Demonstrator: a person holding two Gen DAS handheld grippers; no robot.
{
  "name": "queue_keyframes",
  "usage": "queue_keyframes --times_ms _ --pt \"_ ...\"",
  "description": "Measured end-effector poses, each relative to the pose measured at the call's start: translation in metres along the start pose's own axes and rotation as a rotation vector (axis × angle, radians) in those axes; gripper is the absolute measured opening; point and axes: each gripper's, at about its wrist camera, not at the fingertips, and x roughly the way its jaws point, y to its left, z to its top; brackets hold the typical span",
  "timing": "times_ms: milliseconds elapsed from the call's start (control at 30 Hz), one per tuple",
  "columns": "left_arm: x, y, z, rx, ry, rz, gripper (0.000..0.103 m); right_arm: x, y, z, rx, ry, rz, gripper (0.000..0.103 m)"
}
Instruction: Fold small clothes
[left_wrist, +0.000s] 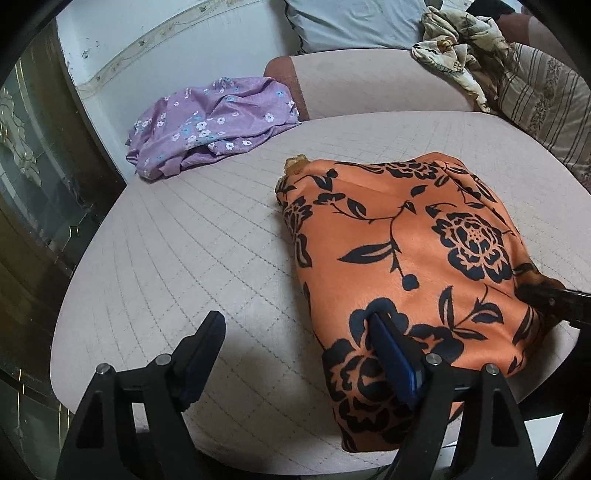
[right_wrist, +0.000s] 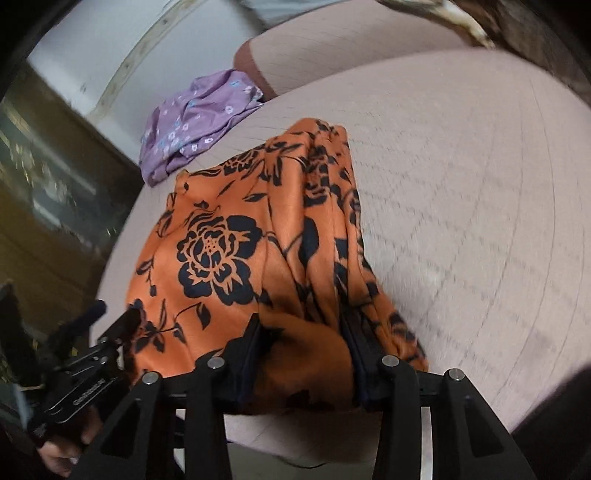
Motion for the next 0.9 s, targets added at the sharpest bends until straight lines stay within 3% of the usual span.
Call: queue_keyframes --times_ms 233,400,500,600,667,733,900 --pt "0.002 -0.001 0.003 0.008 0.005 -0.008 0.082 -0.002 0.005 0.001 -0.048 0.002 -0.022 0.043" --pt "-0.01 0.002 0.01 -0.034 0.025 -0.018 0.082 -0.024 0.027 0.036 -0.162 -0.134 -0.079 0.043" --pt "-0.018 0.002 0.016 -0.052 0.004 -0.009 0.082 -0.023 0.044 0.059 -0.209 -0.172 -0.055 0.043" --pt "-0.007 -0.002 0.015 -0.039 0.033 0.022 0.082 -0.001 0.05 0.083 -0.183 -0.136 -0.007 0.043" --pt "0.008 -0.005 0.01 -0.023 0.076 0.024 0.083 0.034 0.04 0.092 -0.111 -0.024 0.017 0.042" --pt "0.005 -0.001 0.011 -0.055 0.064 0.009 0.083 0.062 0.023 0.09 -0.023 0.058 0.007 0.034" --pt "-0.016 0.002 0.025 -0.051 0.004 0.036 0.083 0.03 0.028 0.081 -0.062 -0.003 0.017 0.036"
